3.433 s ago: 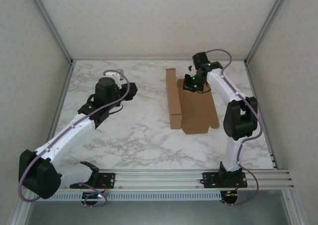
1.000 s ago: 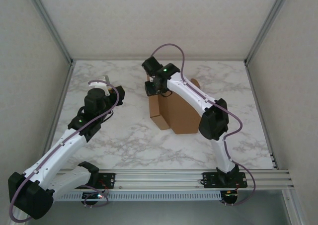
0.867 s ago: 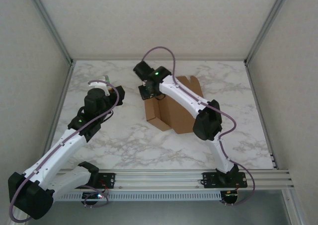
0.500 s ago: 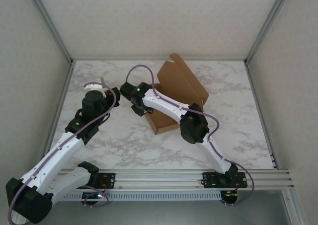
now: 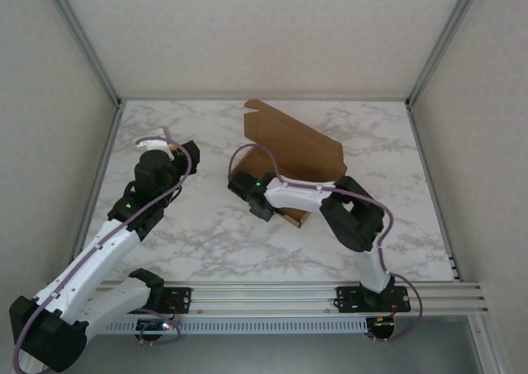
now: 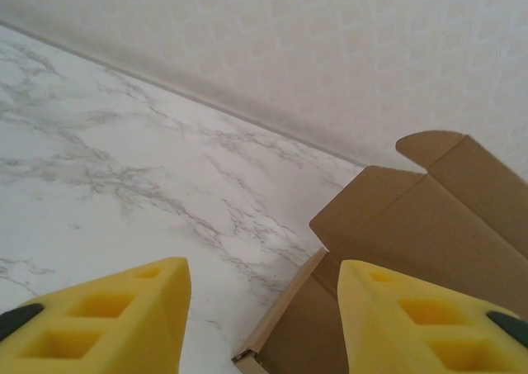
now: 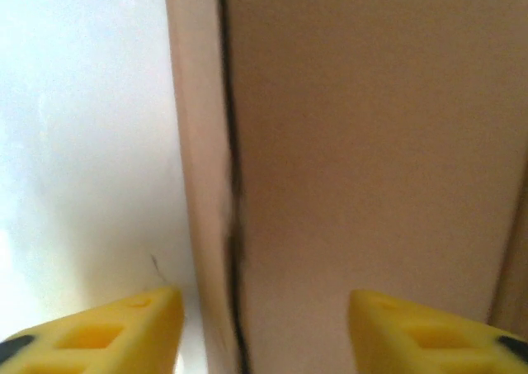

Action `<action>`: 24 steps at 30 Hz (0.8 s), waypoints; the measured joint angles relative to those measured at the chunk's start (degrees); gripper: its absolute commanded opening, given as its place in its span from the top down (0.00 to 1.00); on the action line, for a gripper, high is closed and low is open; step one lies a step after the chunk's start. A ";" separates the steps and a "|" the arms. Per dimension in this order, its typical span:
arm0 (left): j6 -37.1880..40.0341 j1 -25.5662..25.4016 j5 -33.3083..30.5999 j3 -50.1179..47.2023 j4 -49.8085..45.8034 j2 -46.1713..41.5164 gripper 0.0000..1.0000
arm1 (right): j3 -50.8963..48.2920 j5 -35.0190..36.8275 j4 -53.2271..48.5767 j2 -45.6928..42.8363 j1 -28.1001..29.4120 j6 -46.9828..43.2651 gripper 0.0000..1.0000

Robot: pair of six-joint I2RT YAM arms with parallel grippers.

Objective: Fold the paper box

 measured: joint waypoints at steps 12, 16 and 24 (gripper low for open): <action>2.21 0.04 4.04 -0.24 12.37 4.07 0.29 | -10.60 -4.20 19.78 -28.24 -0.17 -1.95 0.09; 5.57 0.04 3.21 -0.09 22.86 9.38 0.25 | -16.65 -9.68 27.04 -39.39 -3.87 0.09 0.08; 10.84 1.31 8.02 9.94 24.83 28.65 0.29 | -14.45 -6.05 24.24 -44.28 -5.75 3.72 0.21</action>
